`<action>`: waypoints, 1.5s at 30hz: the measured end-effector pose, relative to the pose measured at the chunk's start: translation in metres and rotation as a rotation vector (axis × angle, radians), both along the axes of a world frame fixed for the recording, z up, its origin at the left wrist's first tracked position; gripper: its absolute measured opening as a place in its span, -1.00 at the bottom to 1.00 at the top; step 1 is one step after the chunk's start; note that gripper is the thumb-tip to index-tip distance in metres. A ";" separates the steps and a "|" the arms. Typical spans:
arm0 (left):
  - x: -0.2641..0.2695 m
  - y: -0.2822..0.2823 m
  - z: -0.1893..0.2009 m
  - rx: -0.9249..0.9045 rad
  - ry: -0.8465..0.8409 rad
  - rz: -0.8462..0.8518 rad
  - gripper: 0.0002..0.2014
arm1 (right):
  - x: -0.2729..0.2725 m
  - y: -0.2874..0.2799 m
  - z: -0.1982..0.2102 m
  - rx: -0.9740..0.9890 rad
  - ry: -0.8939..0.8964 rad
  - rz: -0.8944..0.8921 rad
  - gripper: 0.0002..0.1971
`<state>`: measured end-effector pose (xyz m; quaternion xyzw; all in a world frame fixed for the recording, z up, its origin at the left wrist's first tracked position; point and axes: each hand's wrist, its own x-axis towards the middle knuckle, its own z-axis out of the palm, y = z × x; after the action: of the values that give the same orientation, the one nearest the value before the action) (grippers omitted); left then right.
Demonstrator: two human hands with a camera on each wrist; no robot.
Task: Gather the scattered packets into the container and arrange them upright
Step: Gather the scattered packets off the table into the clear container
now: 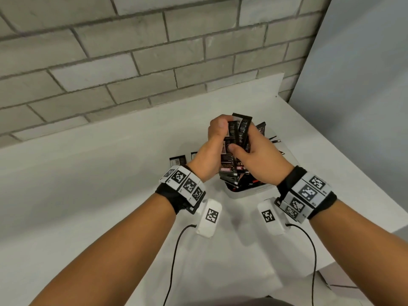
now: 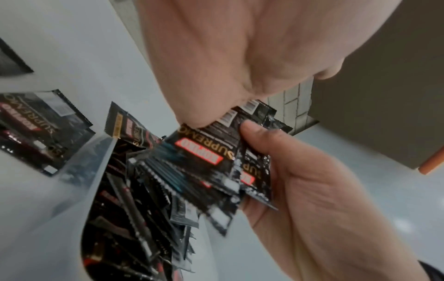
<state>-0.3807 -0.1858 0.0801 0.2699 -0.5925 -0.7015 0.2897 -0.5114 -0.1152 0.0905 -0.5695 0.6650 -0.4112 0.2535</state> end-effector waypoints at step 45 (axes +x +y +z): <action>0.100 -0.071 -0.038 -0.485 -0.660 0.431 -0.74 | -0.109 0.027 -0.037 0.227 0.338 -0.084 -0.59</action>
<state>-0.2811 -0.2568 0.0426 0.5204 -0.7304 -0.3428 0.2796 -0.6208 -0.0883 0.0535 -0.5701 0.7633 -0.2422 0.1836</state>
